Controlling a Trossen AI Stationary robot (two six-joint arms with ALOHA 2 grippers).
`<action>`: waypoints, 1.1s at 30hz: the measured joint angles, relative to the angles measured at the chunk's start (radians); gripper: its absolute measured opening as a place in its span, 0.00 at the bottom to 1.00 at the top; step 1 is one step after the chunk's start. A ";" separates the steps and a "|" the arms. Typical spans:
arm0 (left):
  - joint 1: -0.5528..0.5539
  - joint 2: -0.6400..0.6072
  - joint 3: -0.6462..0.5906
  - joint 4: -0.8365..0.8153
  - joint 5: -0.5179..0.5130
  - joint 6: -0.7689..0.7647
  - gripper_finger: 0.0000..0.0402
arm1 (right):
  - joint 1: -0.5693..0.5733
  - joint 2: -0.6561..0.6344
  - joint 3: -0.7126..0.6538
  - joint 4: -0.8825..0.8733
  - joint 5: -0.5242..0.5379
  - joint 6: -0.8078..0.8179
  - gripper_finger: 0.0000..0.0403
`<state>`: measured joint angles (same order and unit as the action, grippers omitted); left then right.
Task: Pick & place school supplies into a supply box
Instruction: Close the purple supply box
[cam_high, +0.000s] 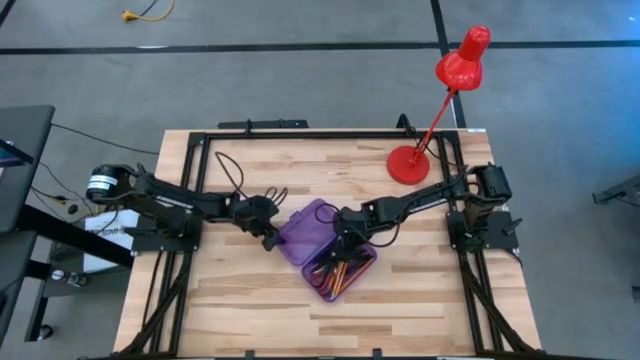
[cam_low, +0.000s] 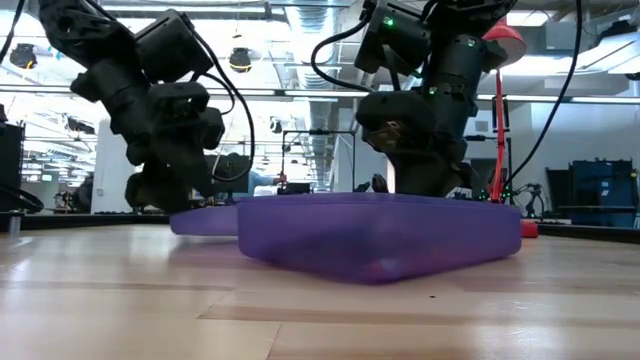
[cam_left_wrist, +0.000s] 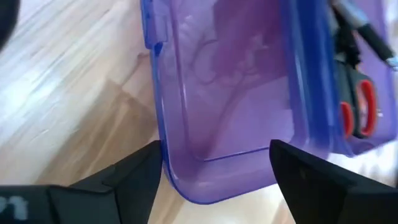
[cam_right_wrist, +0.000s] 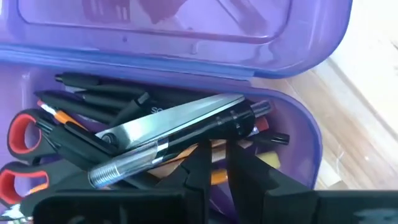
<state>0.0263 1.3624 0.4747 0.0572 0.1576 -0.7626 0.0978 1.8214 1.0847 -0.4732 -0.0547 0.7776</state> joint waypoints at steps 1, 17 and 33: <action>0.005 0.000 0.000 0.011 0.014 0.004 0.70 | 0.000 0.000 0.000 -0.002 0.000 0.000 0.10; 0.025 0.087 0.000 0.102 0.077 -0.004 0.70 | -0.001 0.028 0.003 0.010 -0.005 0.019 0.10; 0.059 0.122 0.001 0.335 0.212 -0.041 0.70 | 0.021 0.038 -0.001 0.028 0.059 0.063 0.10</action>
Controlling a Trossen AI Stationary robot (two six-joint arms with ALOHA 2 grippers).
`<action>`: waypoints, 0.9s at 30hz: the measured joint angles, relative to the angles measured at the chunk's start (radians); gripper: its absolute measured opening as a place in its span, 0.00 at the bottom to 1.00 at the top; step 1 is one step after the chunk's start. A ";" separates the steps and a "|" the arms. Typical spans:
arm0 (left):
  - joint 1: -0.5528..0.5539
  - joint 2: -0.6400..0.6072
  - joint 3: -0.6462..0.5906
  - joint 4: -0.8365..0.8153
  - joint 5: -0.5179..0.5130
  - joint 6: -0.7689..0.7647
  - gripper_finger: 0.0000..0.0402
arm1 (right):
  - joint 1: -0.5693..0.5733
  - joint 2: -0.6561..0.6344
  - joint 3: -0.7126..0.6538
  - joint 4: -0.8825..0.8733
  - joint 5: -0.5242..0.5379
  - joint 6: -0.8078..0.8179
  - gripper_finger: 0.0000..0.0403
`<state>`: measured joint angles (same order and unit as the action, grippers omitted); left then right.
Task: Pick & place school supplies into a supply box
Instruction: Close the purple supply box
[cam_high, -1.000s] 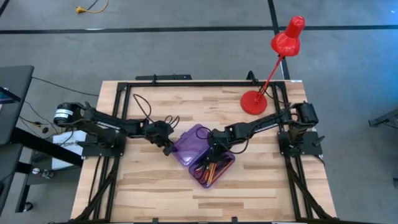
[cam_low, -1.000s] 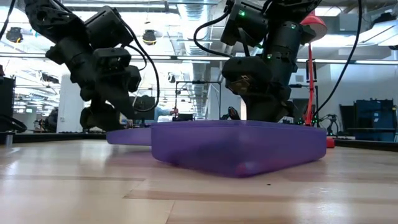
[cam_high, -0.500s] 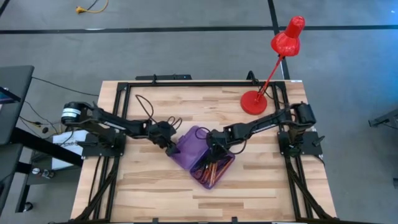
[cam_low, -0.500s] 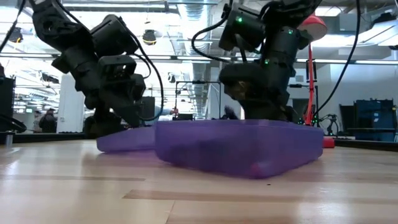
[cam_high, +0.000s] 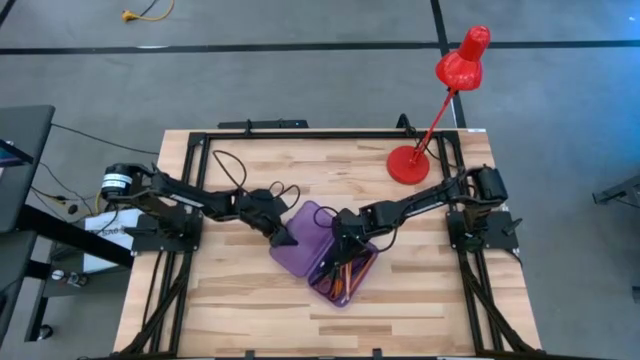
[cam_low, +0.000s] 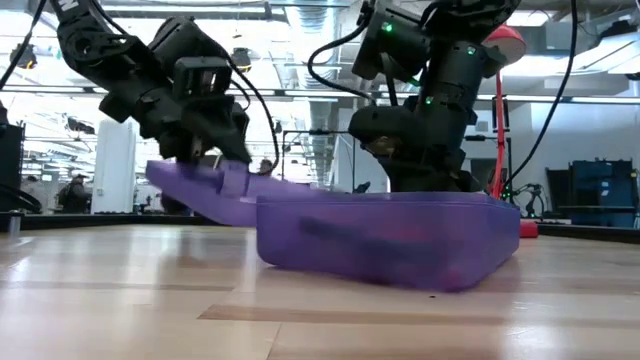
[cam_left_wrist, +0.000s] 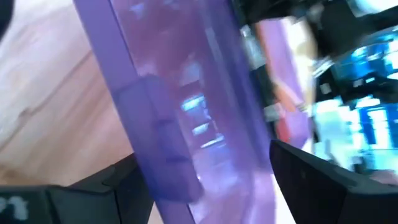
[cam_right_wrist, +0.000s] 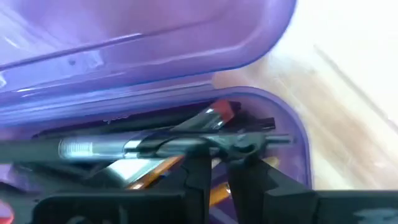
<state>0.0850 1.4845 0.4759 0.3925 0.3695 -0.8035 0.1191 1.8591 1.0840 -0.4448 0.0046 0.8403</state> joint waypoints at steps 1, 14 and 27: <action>0.003 0.000 0.000 0.022 0.008 -0.006 0.70 | -0.003 0.000 0.000 -0.004 -0.001 0.000 0.10; 0.008 0.000 0.000 0.162 0.092 -0.071 0.70 | 0.008 0.000 0.012 -0.026 0.001 -0.002 0.10; 0.008 0.000 0.000 0.166 0.123 -0.063 0.70 | 0.013 0.000 0.176 -0.250 0.058 -0.079 0.10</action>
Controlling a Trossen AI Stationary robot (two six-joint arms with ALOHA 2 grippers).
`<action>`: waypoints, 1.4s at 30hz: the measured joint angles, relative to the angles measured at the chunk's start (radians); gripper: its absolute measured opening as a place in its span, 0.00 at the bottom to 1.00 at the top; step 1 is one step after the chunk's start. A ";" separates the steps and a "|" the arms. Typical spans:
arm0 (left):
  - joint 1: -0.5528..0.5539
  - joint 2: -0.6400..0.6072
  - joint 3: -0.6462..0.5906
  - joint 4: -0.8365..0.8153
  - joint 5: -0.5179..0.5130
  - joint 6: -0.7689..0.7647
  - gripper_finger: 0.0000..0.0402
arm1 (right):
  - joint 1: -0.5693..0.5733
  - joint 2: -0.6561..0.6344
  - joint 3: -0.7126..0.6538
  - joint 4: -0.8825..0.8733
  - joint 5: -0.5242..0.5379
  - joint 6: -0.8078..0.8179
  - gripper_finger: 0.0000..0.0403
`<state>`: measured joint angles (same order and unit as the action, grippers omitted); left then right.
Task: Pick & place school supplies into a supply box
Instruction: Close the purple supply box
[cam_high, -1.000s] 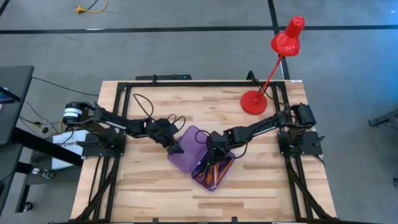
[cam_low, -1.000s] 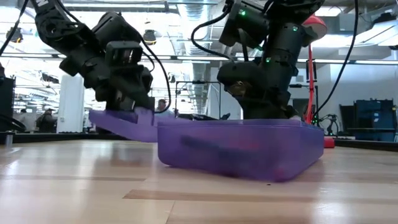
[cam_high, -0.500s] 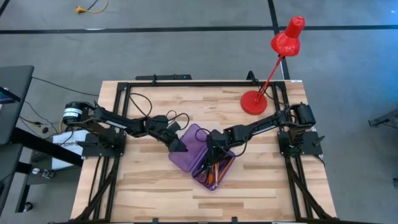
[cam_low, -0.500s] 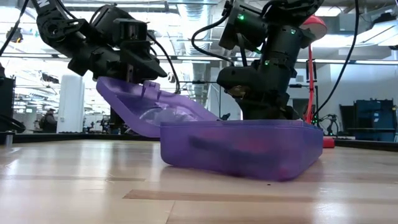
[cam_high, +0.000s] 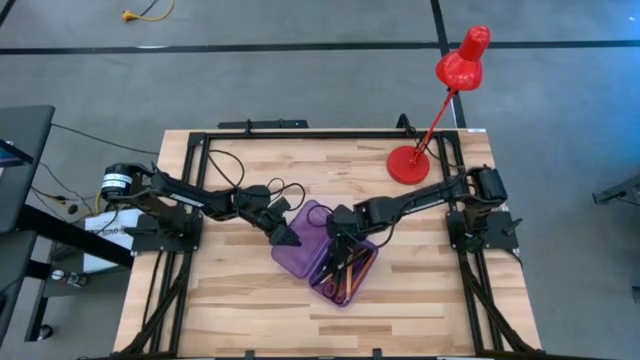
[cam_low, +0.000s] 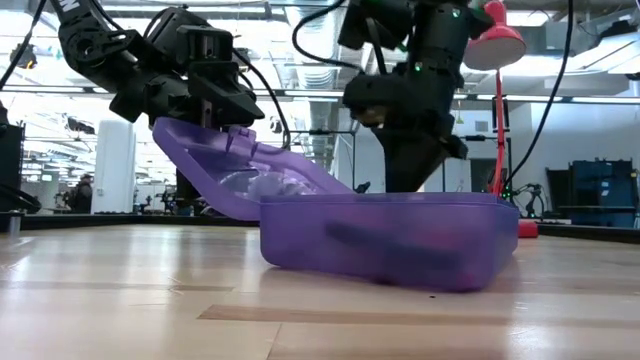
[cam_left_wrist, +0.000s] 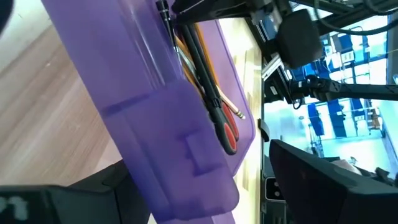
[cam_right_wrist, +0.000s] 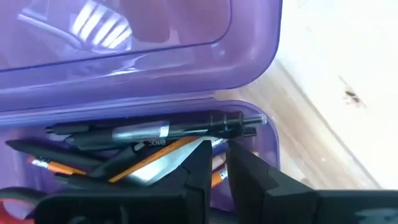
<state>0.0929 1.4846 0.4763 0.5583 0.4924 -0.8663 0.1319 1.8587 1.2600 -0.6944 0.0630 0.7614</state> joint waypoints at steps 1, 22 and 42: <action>0.000 0.000 0.000 0.000 -0.001 0.001 0.70 | 0.002 0.000 0.014 -0.020 0.004 -0.001 0.10; 0.000 0.000 0.000 0.001 -0.028 0.040 0.70 | 0.371 -0.002 0.110 -0.316 0.003 0.471 0.10; -0.002 0.000 -0.001 0.169 -0.048 -0.033 0.70 | 0.380 0.013 -0.045 -0.062 0.012 0.470 0.10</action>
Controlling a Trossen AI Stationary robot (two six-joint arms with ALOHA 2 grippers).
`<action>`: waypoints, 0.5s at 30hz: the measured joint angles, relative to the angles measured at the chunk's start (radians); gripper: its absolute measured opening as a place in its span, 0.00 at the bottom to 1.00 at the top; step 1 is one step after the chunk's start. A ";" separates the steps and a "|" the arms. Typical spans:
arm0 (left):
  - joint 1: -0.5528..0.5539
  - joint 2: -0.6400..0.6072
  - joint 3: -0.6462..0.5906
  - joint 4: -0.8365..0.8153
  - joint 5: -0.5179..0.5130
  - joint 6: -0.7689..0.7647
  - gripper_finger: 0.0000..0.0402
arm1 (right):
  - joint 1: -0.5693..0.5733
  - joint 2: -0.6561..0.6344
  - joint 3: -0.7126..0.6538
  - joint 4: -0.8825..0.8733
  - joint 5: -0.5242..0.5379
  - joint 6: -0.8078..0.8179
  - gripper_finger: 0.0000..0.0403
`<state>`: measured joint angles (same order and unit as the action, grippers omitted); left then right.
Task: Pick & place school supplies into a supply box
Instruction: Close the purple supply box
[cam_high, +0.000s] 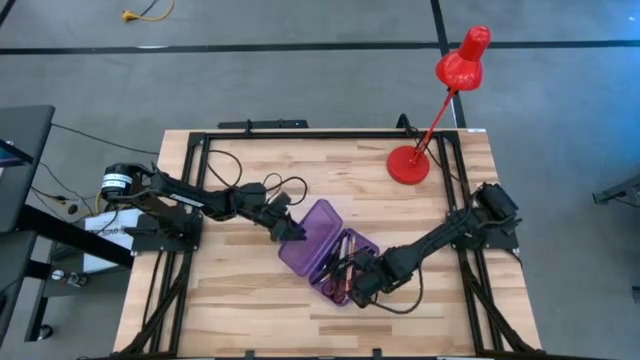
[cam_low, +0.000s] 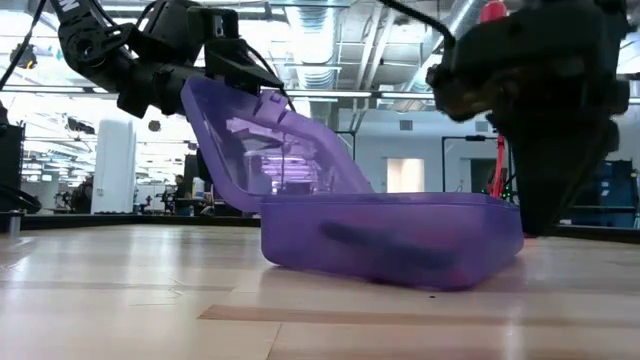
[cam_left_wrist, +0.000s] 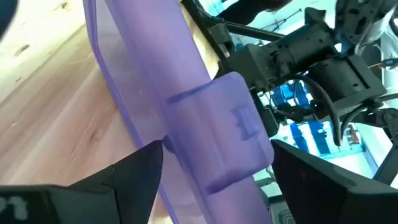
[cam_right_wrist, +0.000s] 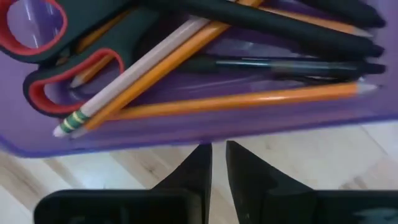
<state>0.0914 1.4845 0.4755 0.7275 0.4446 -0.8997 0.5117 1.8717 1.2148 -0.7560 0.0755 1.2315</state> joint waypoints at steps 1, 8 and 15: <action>0.000 0.000 0.000 -0.001 0.000 -0.001 0.70 | -0.005 0.000 -0.013 0.021 -0.002 -0.002 0.10; -0.019 0.000 0.000 0.019 -0.005 -0.001 0.70 | -0.031 0.000 -0.080 0.132 -0.008 -0.007 0.10; -0.019 0.000 0.000 0.038 -0.007 -0.001 0.70 | -0.094 0.000 -0.088 0.138 0.001 -0.101 0.10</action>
<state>0.0727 1.4845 0.4755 0.7657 0.4372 -0.9009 0.4173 1.8717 1.1267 -0.6180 0.0767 1.1306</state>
